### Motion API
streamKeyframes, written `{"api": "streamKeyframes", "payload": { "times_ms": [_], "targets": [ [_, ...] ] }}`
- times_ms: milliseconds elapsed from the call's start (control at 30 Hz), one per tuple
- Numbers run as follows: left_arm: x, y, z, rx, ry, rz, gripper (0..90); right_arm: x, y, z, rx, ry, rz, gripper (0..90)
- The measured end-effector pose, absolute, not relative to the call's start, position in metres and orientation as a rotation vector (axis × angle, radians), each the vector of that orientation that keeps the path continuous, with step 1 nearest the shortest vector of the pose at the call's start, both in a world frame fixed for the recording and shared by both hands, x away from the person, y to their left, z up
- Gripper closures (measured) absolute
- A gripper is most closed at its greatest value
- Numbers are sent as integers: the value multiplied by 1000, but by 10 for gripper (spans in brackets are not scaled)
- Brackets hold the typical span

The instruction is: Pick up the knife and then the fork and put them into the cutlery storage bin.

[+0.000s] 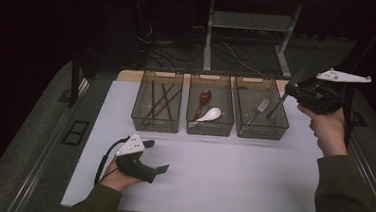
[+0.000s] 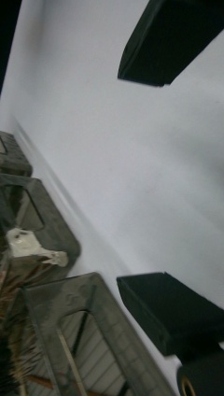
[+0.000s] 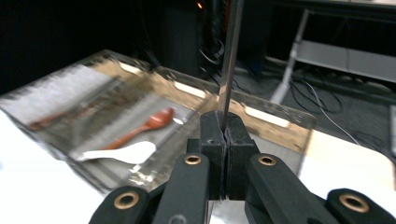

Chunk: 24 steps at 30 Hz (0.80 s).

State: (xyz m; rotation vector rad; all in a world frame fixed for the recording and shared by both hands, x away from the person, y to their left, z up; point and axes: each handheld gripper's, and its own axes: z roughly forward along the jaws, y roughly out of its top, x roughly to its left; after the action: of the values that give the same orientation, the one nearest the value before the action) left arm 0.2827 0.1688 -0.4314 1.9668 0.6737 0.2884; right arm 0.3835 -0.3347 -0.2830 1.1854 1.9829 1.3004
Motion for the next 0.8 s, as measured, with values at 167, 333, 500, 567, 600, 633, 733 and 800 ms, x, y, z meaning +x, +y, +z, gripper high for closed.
{"api": "streamKeyframes", "payload": {
  "times_ms": [167, 333, 500, 567, 600, 633, 733, 800],
  "targets": [
    [284, 169, -433, 1962, 681, 266, 0, 401, -339, -295, 1238, 2013, 1198, 885],
    [284, 168, -434, 1969, 671, 252, 0, 408, -340, -313, 1279, 2061, 1082, 886],
    [285, 167, -435, 1974, 664, 241, 0, 409, -345, -325, 1314, 2111, 1014, 886],
    [285, 166, -435, 1975, 663, 240, 0, 410, -347, -327, 1326, 2126, 1002, 885],
    [285, 166, -435, 1974, 661, 237, 0, 411, -347, -329, 1331, 2132, 994, 885],
    [285, 165, -435, 1973, 659, 234, 0, 412, -347, -330, 1335, 2138, 989, 885],
    [285, 165, -435, 1979, 654, 228, 0, 417, -346, -333, 1341, 2135, 1003, 885],
    [286, 164, -436, 1982, 652, 220, 0, 422, -344, -334, 1342, 2132, 1012, 885]
  ]
}}
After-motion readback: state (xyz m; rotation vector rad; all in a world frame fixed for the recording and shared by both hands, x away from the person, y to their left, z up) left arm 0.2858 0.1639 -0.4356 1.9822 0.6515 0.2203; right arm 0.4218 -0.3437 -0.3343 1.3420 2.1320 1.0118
